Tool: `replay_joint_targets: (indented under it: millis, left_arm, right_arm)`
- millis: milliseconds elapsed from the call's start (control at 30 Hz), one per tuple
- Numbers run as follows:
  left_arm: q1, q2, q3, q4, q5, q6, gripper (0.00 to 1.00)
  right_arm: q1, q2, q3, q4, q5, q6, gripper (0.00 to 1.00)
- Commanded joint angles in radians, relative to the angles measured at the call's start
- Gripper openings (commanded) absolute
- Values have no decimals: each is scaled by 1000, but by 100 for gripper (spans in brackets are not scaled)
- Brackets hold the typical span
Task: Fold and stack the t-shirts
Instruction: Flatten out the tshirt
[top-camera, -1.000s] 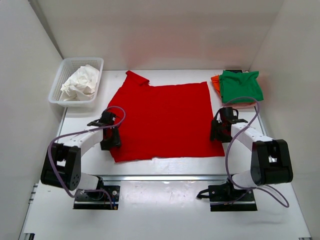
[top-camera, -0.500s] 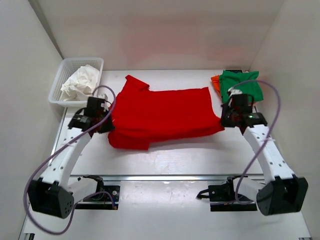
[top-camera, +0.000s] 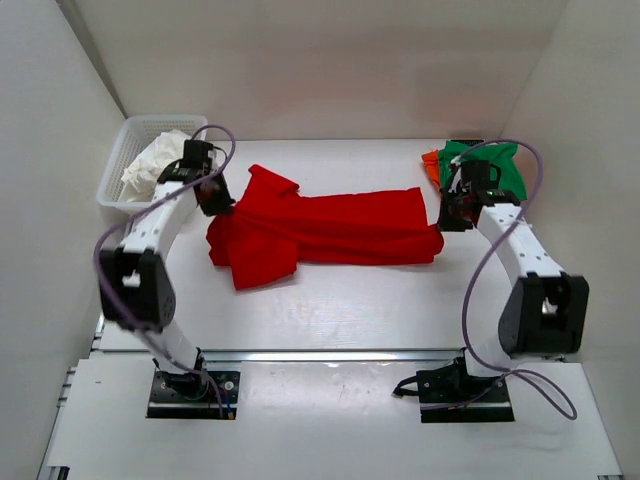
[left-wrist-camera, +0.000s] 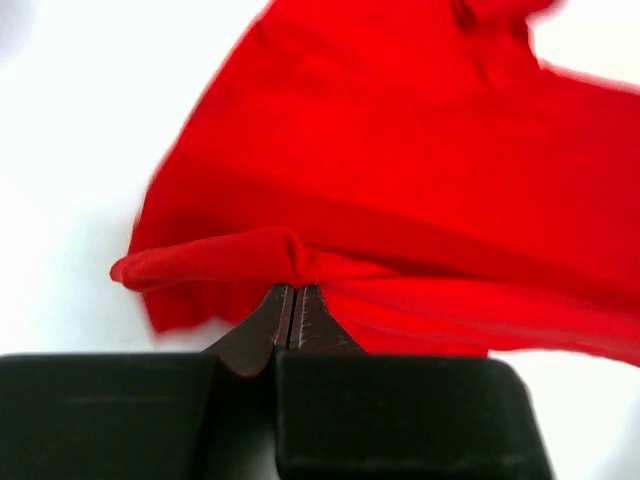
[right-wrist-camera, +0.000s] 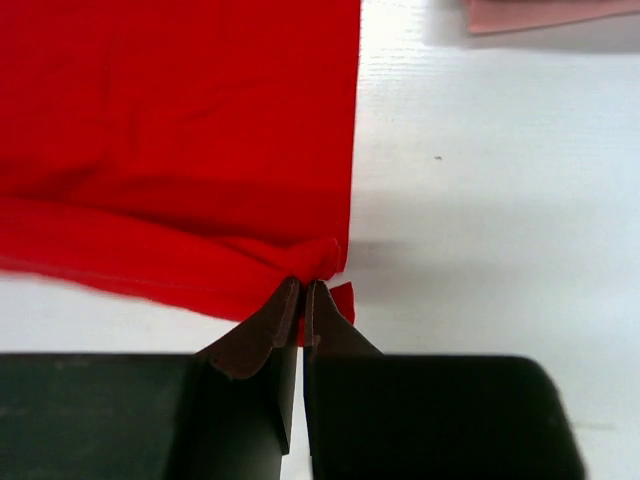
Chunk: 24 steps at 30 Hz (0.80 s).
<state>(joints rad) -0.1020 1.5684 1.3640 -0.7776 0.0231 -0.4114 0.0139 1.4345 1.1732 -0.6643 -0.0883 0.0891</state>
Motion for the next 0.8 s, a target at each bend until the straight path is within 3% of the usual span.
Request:
replay_joint_targets:
  millis: [0,100,167,233,433,500,633,767]
  left_arm:
    - [33,154,185,135,3,-4,0]
    - [45,315,354,150,-5,16,0]
    - [50,389,400,144,14,22,41]
    - [56,387,374,147,76,29,59]
    - [-14,87,-89,196,113,7,70]
    - [-63,-16,-283,222,92,-21,68]
    - [-119,-132,-509,316,83,-87,66]
    - [-119,-108,-539,363,0,-95,68]
  right_arm:
    - [-12,70,100,95,10,-25,0]
    - [-37,179,134,135,19,-31,0]
    - [-22,231,164,141,15,-28,0]
    - [-19,257,166,140,27,-23,0]
    - [-2,277,114,184,16,-14,0]
    - [8,288,102,181,22,-6,1]
    - [15,273,74,199,27,12,0]
    - [26,257,28,221,13,20,0]
